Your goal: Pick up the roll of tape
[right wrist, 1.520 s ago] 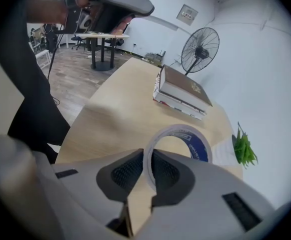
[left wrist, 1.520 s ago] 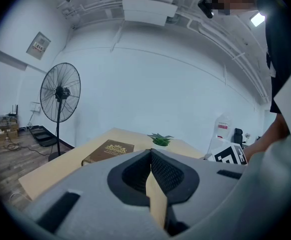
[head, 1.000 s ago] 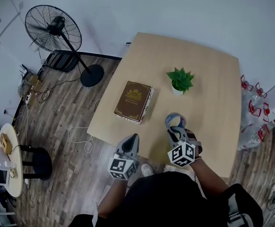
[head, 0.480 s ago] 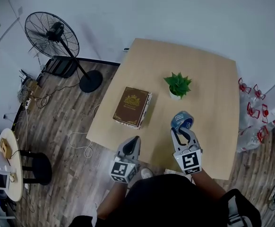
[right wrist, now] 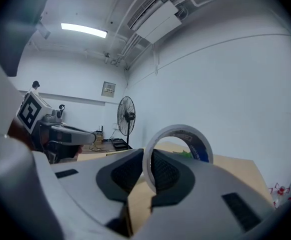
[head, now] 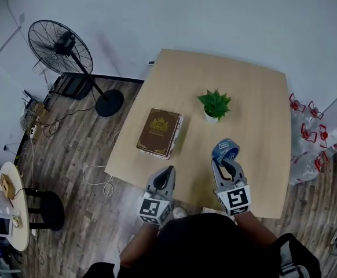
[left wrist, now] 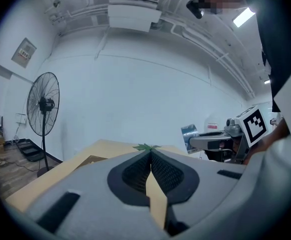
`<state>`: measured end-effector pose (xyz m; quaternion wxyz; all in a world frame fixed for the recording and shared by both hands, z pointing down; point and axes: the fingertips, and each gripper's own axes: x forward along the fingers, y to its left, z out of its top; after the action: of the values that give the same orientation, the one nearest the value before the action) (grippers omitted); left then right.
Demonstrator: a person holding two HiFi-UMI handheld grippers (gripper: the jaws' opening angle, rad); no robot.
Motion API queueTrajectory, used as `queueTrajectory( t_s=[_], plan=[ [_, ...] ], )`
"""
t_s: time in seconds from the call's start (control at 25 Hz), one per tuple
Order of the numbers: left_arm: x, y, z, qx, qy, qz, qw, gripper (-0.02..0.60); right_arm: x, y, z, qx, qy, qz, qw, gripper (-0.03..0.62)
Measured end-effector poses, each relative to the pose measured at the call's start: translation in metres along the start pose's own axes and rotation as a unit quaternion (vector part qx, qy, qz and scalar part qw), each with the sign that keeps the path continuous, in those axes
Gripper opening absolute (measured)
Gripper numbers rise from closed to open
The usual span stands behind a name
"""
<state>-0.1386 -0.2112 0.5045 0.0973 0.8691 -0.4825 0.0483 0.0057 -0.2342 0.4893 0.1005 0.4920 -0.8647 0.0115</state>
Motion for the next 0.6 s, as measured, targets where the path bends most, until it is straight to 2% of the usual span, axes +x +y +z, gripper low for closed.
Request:
queueTrajectory(
  t_s=[0.2,0.6],
  plan=[
    [0.002,-0.004,0.010,0.002,-0.026,0.000,0.9997,0.003,-0.001,-0.003,0.001,-0.009,0.001,-0.005,1.000,0.040],
    [-0.004,0.000,0.014,0.004,-0.029,0.009,0.9995,0.003,-0.001,-0.008,0.005,-0.015,-0.003,-0.016,1.000,0.040]
  ],
)
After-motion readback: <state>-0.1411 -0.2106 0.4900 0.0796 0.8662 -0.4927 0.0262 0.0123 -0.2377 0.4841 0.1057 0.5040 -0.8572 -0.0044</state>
